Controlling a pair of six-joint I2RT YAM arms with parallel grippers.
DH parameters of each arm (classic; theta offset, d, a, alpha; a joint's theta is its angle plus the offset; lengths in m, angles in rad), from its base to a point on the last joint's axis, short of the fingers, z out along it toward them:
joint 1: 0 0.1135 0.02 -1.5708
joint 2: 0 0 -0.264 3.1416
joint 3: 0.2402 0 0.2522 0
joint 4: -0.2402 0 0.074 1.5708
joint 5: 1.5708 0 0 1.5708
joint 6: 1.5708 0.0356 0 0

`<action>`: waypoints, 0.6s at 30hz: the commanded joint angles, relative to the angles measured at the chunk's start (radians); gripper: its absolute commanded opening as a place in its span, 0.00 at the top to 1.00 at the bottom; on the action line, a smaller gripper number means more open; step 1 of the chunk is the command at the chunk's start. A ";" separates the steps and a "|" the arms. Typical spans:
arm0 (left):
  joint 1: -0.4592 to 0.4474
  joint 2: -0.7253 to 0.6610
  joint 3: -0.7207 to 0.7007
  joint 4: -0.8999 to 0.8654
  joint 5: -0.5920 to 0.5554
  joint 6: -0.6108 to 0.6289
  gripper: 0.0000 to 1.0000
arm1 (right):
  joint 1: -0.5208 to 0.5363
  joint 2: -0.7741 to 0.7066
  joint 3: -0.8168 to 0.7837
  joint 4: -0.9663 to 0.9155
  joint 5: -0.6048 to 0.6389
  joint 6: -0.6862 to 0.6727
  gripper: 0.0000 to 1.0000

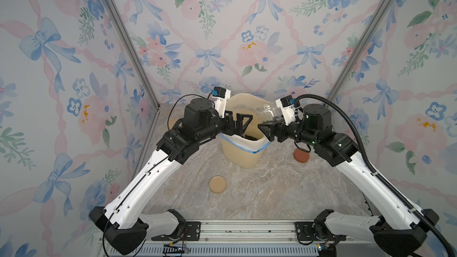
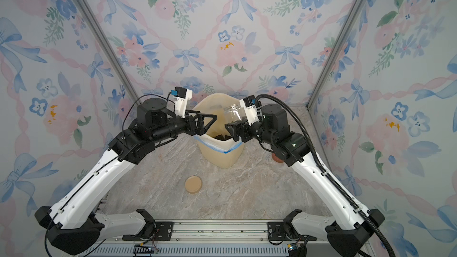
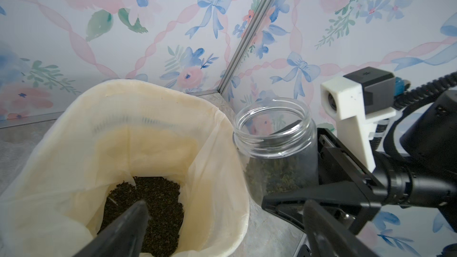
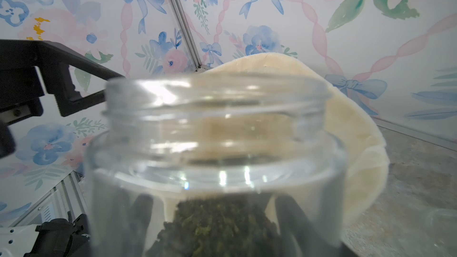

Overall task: Empty moldy tea leaves from jars
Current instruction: Pour the moldy tea leaves from the jar into the trash bin.

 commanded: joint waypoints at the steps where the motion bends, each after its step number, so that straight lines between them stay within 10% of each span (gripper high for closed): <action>1: 0.023 0.020 0.011 0.086 0.208 -0.033 0.02 | -0.016 0.003 0.053 0.103 -0.062 0.054 0.28; 18: 0.053 0.180 0.032 0.241 0.386 -0.159 0.02 | -0.024 0.016 0.012 0.169 -0.102 0.102 0.28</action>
